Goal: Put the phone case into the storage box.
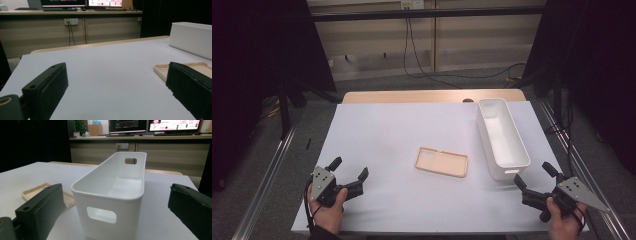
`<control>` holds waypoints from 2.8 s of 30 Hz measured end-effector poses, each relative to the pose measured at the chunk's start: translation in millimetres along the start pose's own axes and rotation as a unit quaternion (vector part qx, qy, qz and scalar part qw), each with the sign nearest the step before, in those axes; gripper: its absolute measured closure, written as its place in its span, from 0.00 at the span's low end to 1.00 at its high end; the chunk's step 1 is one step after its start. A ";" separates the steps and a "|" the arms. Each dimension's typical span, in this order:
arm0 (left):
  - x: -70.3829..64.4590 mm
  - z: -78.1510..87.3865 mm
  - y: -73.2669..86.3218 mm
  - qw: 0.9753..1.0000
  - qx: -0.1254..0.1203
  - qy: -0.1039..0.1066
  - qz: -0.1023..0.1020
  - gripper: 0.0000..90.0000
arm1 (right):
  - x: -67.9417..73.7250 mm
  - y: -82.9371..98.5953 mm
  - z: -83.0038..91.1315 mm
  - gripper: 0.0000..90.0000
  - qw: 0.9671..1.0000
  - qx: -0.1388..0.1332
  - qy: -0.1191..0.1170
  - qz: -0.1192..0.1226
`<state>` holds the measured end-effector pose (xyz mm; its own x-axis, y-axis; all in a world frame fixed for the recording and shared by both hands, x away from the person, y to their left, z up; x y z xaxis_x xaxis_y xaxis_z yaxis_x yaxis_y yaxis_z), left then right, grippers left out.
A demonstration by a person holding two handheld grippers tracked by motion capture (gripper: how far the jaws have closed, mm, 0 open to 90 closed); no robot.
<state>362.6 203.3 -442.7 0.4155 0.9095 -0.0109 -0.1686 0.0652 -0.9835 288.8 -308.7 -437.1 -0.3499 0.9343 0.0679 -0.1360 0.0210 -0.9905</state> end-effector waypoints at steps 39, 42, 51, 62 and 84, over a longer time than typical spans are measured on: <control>-37.8 -2.3 -5.6 0.995 0.017 0.098 0.003 0.03 | 4.2 1.5 -1.3 0.00 1.000 0.009 -0.008 -0.003; -39.7 -3.1 -7.6 0.995 0.017 0.098 -0.004 0.03 | 5.4 1.4 -1.5 0.00 1.000 0.009 -0.010 -0.002; -51.4 -28.1 -9.0 0.993 0.007 0.113 -0.042 0.02 | 4.4 1.8 -1.1 0.00 1.000 0.009 -0.010 -0.005; -53.3 -48.6 -7.7 0.994 0.005 0.107 -0.025 0.02 | 5.1 1.1 -0.3 0.00 1.000 0.007 -0.013 -0.002; -83.9 -65.8 -35.7 0.992 0.009 0.125 -0.033 0.04 | 5.6 0.8 2.1 0.00 1.000 0.006 -0.014 0.000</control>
<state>392.6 97.7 -418.5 0.6347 0.7727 0.0068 -0.1490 0.1310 -0.9801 284.9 -304.2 -437.2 -0.3754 0.9241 0.0707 -0.1465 0.0162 -0.9891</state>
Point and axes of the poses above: each handheld gripper's, and its own axes: z roughly backward along the jaws, y roughly out of its underside, x roughly to its left, the point moved 7 cm from there along -z, roughly forward along the jaws, and after that the axes turned 4 degrees about -y, right-handed, at the moved point
